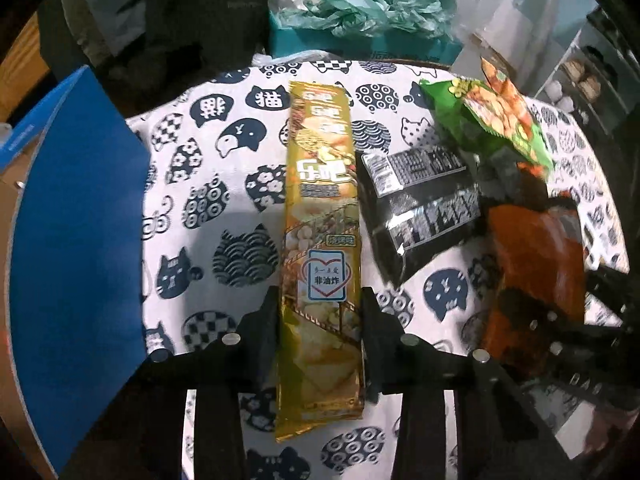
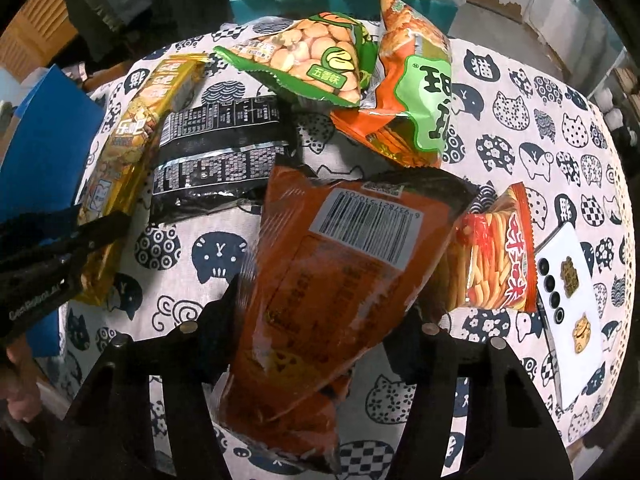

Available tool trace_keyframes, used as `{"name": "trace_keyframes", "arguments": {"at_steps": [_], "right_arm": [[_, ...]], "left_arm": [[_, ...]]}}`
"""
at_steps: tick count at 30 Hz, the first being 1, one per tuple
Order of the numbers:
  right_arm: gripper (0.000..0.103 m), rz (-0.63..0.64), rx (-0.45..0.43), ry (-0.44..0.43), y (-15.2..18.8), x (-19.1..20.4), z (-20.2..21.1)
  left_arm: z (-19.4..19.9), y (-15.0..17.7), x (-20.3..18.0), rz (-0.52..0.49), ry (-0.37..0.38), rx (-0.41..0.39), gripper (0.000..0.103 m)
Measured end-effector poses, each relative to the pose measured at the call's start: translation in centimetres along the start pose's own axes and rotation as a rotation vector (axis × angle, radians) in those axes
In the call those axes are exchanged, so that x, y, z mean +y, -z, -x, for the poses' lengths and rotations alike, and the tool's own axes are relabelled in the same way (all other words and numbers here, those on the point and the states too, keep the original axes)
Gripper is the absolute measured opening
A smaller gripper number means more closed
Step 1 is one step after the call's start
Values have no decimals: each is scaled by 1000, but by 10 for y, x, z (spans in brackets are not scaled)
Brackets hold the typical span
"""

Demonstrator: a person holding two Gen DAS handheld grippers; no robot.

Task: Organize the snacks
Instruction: 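Grasp the long yellow stick pack with the left tool while the right tool grasps the orange bag, then lift the yellow stick pack with the left tool while the right tool lifts the orange bag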

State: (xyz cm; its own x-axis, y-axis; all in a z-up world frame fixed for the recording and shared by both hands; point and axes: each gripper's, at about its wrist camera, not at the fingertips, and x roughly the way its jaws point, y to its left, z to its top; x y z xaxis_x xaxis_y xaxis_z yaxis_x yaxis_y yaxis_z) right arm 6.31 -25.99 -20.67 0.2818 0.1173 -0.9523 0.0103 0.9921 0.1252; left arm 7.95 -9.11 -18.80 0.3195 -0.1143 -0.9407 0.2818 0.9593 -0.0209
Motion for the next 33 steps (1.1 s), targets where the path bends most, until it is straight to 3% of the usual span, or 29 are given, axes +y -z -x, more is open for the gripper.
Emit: {"name": "trace_keyframes", "arguments": {"at_steps": [13,17,21,33], "right_arm": [[58,28,4,-4,20,10,9],[58,24,9,-3,25,11,12],[60,5,13,-15,28,9,10],[62,-2,18,-27,30,8,-1]], "left_arm": [[20,44,-1,-14,-23,33,39],[18,38,-1,1,-42,41,57],[13,23,-5,-13,-53,37,67],[-7,2,-13,-70,-98,27,65]]}}
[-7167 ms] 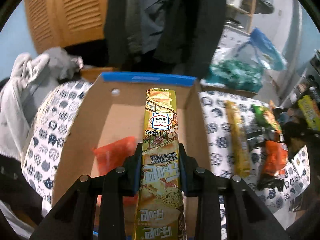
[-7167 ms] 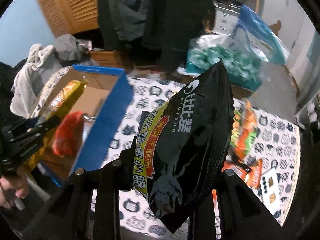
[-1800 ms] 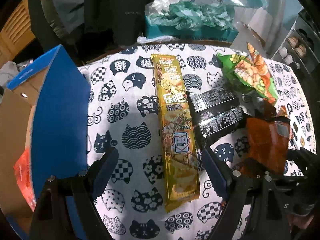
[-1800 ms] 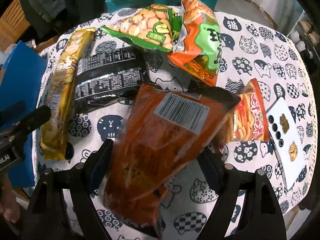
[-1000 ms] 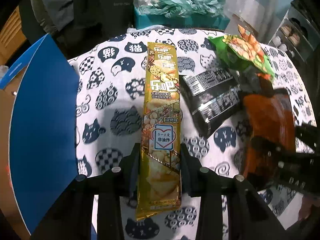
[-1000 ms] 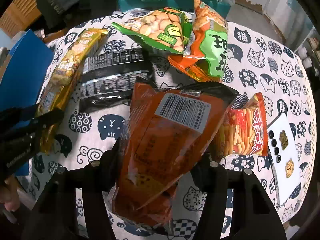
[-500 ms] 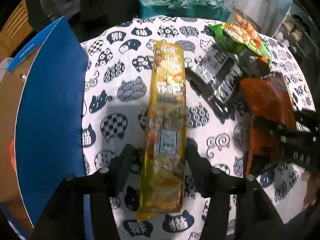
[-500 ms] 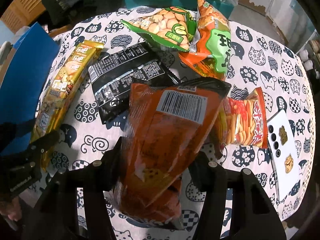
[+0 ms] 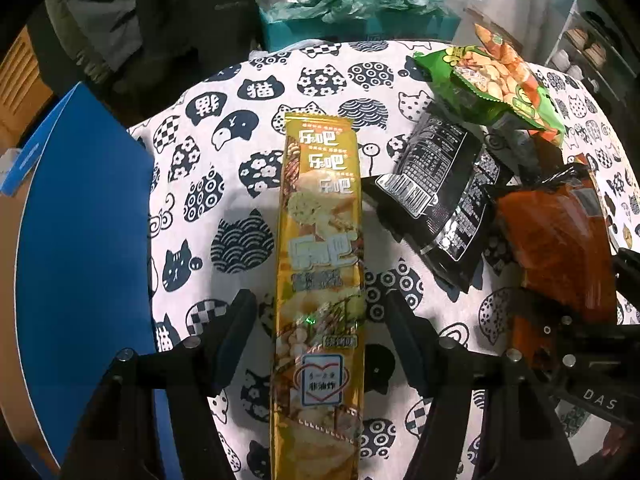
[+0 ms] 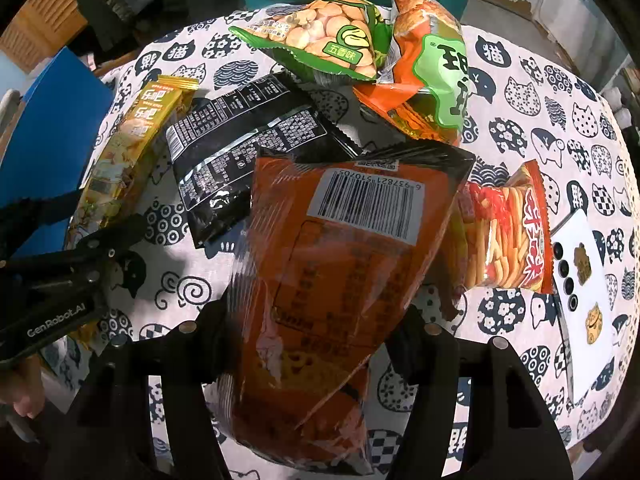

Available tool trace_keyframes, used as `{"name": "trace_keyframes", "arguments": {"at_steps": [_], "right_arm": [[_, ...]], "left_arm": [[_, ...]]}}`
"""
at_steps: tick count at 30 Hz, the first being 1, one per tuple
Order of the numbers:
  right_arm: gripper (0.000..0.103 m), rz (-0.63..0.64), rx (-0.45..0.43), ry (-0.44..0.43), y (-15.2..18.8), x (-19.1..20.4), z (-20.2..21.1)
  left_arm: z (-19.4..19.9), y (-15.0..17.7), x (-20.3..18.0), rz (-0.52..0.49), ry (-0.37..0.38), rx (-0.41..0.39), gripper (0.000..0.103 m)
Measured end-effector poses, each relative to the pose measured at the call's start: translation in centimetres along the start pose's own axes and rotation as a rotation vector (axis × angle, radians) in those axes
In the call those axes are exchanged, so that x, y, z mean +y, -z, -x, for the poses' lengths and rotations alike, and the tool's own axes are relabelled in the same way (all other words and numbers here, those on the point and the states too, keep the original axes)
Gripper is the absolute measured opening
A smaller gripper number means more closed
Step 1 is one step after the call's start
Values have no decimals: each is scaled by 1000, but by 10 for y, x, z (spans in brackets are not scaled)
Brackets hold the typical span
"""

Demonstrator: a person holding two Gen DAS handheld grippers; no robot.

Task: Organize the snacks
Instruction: 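Lift the yellow stick pack with the left tool while the right tool lifts the orange bag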

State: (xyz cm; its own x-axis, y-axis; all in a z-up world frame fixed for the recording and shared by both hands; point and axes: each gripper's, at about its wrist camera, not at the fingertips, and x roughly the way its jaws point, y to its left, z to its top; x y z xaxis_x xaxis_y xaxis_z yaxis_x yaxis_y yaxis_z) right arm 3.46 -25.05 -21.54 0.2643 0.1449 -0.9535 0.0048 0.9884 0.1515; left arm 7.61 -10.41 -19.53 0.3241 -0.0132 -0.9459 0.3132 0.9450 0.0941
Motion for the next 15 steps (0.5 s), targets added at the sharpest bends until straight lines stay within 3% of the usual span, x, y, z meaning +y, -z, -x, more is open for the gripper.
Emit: {"name": "trace_keyframes", "arguments": {"at_steps": [1,3,15], "right_arm": [[59,3,-2,4,0,1,0],[56,11,-7,10,0,3,-1],[51,37,-35,11,-7,5,23]], "left_arm": [[0,0,0,-4,-9,-6,61],[1,1,-2,-22,-20,-15,36],[28,11,4,-24,-33,-77,31]]}}
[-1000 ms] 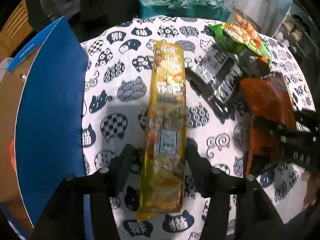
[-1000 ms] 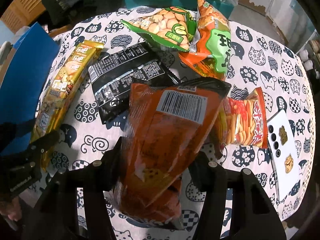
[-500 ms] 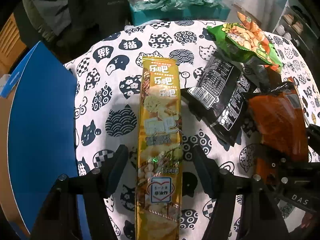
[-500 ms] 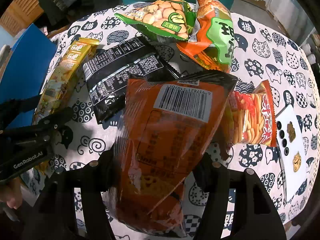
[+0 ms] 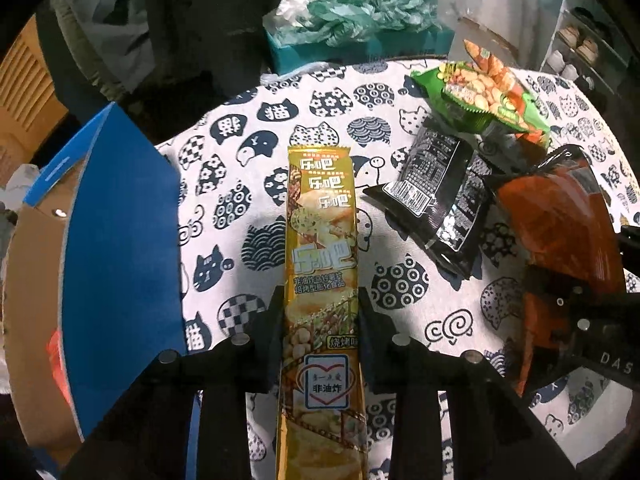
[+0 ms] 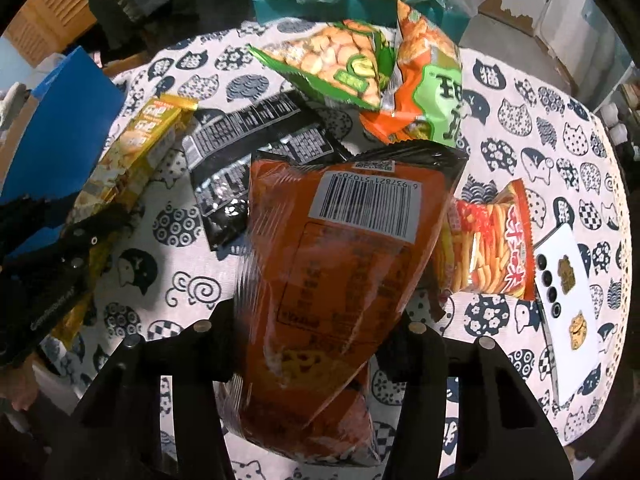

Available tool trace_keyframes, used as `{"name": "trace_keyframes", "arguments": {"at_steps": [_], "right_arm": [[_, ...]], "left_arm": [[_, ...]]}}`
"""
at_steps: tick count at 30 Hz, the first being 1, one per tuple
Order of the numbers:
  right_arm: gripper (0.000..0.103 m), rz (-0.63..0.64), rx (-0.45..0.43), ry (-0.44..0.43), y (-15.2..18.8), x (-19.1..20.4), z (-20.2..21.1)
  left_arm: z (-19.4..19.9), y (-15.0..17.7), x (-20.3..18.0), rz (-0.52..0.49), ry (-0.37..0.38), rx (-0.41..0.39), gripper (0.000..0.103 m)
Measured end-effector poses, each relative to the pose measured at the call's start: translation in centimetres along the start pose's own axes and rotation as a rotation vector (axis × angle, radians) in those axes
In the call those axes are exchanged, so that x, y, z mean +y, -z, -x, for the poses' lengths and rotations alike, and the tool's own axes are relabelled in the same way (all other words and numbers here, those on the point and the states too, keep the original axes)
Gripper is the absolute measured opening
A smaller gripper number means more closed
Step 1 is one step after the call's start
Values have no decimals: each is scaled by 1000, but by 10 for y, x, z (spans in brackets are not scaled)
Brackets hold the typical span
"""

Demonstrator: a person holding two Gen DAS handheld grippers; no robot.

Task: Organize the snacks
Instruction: 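Lift the yellow stick pack with the left tool while the right tool lifts the orange bag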

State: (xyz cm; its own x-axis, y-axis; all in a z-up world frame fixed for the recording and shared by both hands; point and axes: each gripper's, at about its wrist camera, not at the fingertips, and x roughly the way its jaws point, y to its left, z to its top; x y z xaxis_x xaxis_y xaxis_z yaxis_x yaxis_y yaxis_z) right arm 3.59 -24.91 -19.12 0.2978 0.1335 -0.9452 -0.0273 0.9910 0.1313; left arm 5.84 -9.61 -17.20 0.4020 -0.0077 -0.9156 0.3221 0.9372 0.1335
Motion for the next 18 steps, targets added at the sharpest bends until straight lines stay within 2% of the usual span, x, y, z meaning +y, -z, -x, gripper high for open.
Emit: {"name": "trace_keyframes", "arguments": {"at_steps": [18], "right_arm": [[51,44,-106,-26,-8,19,67]], "left_arm": [[77,11,24,59,44,-121,31]]}}
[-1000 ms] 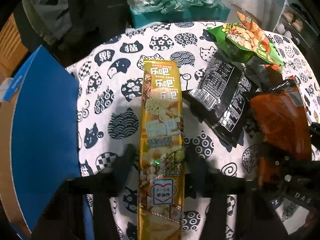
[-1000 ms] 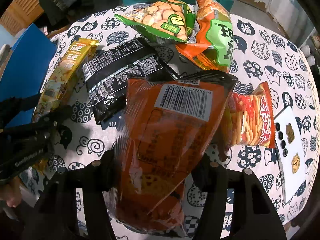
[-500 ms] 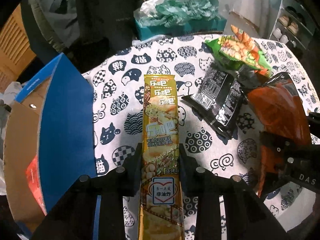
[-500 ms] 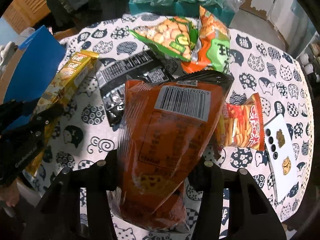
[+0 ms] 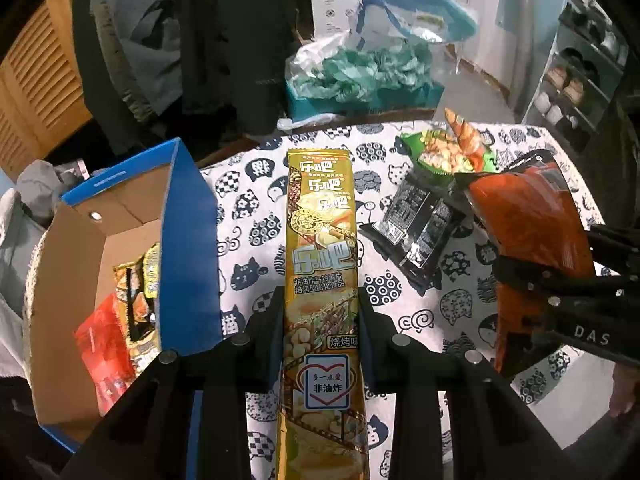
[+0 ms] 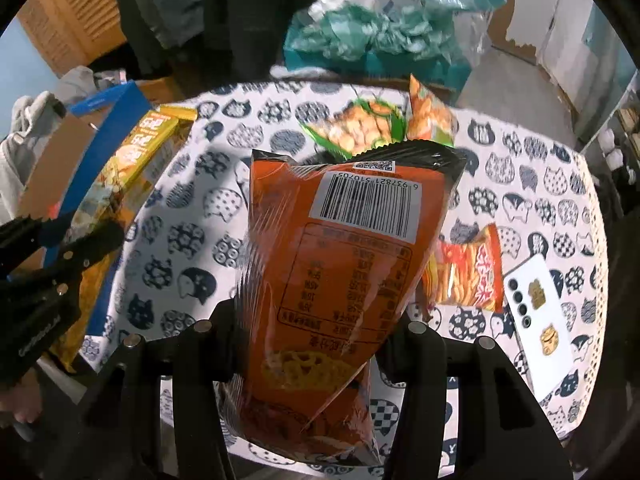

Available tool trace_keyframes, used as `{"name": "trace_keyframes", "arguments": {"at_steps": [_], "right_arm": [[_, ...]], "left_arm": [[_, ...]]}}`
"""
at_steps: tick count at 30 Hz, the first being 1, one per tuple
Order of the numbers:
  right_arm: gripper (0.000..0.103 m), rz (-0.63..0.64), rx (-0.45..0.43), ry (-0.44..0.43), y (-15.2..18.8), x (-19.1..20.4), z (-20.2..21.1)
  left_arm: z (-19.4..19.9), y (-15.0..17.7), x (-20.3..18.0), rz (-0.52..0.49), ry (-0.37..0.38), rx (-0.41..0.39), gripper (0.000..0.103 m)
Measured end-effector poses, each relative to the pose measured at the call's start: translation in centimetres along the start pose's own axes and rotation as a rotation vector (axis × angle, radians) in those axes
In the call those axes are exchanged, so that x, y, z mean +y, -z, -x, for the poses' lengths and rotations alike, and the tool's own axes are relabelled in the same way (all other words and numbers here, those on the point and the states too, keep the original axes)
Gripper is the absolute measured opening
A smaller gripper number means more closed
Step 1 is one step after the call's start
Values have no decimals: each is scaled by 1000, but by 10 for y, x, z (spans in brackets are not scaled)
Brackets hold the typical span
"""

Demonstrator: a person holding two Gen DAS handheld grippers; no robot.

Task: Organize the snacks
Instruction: 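Lift the yellow stick pack with the left tool while the right tool lifts the orange bag, then carry the yellow stick pack over the box and open the left tool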

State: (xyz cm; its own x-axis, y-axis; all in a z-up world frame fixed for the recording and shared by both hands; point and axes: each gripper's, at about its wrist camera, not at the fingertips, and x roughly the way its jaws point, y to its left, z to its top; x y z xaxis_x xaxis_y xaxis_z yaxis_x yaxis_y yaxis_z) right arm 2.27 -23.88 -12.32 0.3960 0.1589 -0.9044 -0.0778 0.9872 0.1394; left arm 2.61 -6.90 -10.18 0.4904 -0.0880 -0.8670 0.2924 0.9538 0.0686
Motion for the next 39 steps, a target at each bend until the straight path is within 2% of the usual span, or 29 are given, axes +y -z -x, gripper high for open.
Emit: {"name": "trace_keyframes", "arguments": {"at_steps": [4,13,22,27,34,39], "right_arm": [[51,11,-27,-22,-7,9,12],[51,48,-77,-54,-19,33,30],[51,96,-96,-86,-35,65,35],[51,126,-99,-105,-45,87,36],[51,158,-84,-128,-55,112,28],[51,185,-77,-139,-61,133,23]], "left_arm": [[13,-1,7,-1,-20,-34,32],[38,-1,34,62,-2,-75,32],[58,2,82,140,-7,-113,32],[61,6,119,165,-52,-112,32],[51,18,178,253,-108,-86,32],[31,34,207,312,-134,-29,32]]}}
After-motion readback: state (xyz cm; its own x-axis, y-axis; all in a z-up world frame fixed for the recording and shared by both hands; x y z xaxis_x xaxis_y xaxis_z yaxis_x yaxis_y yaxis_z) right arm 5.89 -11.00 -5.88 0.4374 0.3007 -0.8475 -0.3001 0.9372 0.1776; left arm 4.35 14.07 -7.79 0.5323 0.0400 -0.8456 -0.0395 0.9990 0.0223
